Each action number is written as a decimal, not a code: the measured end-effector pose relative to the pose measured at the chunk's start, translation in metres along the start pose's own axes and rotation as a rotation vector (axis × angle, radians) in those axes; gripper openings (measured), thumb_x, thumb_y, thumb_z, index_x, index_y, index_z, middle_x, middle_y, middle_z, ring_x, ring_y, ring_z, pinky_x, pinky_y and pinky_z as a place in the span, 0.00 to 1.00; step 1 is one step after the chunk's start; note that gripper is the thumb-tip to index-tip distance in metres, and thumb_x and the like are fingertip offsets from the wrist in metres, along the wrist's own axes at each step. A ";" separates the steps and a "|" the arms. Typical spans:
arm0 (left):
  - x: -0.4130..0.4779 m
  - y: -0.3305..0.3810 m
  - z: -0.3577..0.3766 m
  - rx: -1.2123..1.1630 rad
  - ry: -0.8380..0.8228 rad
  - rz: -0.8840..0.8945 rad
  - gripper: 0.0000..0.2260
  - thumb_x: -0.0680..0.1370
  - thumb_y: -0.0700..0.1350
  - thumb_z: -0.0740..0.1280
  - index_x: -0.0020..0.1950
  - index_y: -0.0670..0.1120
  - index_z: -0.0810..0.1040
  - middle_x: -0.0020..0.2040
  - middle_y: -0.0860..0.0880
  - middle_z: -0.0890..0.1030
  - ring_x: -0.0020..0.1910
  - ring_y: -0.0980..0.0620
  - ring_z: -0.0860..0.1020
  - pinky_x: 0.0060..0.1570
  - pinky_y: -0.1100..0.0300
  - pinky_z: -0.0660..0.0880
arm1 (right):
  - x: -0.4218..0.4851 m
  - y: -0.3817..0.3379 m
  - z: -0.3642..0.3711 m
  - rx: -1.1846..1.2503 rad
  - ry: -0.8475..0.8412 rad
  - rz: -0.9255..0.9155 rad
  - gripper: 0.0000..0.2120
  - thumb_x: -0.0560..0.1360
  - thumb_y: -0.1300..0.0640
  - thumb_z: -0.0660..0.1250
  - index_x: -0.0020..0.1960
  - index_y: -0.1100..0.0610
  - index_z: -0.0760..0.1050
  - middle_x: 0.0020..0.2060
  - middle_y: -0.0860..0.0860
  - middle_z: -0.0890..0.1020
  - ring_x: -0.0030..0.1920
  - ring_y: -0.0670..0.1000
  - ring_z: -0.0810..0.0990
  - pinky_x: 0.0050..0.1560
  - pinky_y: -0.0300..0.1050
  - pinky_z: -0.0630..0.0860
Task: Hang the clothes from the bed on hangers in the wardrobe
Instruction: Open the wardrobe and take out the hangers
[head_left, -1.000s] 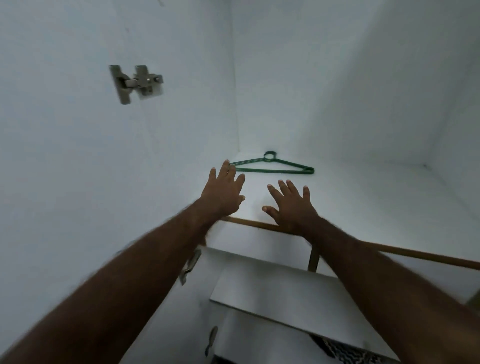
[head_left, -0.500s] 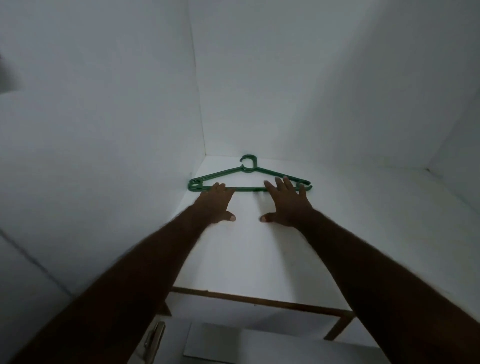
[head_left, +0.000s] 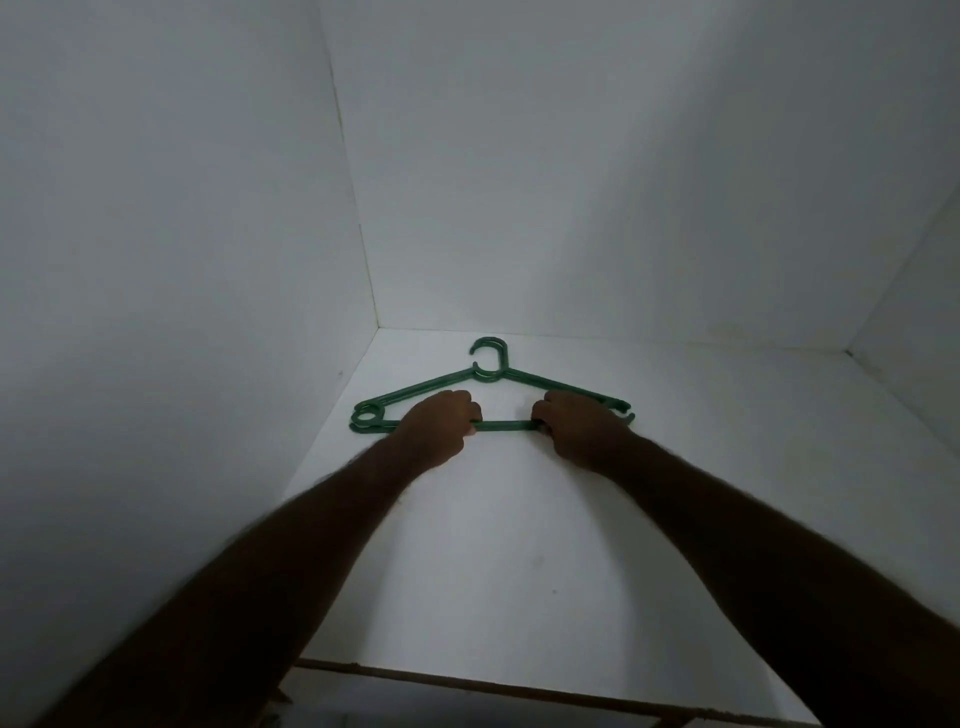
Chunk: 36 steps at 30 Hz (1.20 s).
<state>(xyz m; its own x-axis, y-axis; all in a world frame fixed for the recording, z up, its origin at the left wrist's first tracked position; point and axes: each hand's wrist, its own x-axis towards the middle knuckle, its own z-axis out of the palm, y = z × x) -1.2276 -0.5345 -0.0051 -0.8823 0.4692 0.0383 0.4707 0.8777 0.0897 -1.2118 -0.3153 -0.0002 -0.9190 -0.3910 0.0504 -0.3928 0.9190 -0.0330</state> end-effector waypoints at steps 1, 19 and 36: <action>0.002 0.006 -0.002 -0.015 -0.005 0.008 0.10 0.80 0.41 0.61 0.59 0.44 0.79 0.54 0.45 0.77 0.56 0.46 0.75 0.53 0.53 0.70 | -0.003 0.004 -0.004 0.001 -0.030 0.003 0.09 0.78 0.62 0.60 0.55 0.58 0.76 0.51 0.55 0.77 0.54 0.56 0.76 0.51 0.48 0.71; 0.072 0.105 -0.361 0.148 0.567 0.149 0.22 0.79 0.55 0.65 0.69 0.46 0.72 0.63 0.48 0.77 0.63 0.50 0.73 0.62 0.58 0.69 | -0.014 0.067 -0.350 -0.029 0.537 0.006 0.26 0.78 0.46 0.65 0.74 0.51 0.65 0.66 0.51 0.75 0.67 0.52 0.71 0.66 0.45 0.67; -0.016 0.084 -0.587 -0.767 2.039 0.132 0.28 0.70 0.38 0.74 0.67 0.37 0.67 0.65 0.38 0.68 0.62 0.41 0.72 0.59 0.57 0.70 | -0.051 0.010 -0.611 0.891 1.364 -0.372 0.42 0.75 0.55 0.72 0.79 0.53 0.49 0.73 0.58 0.67 0.70 0.53 0.68 0.64 0.47 0.71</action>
<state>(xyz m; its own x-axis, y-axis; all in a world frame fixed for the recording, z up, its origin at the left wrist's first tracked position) -1.1791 -0.5255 0.5858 0.1081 -0.6663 0.7378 0.8746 0.4167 0.2481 -1.1486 -0.2552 0.6069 -0.2647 0.2003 0.9433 -0.9032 0.2914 -0.3153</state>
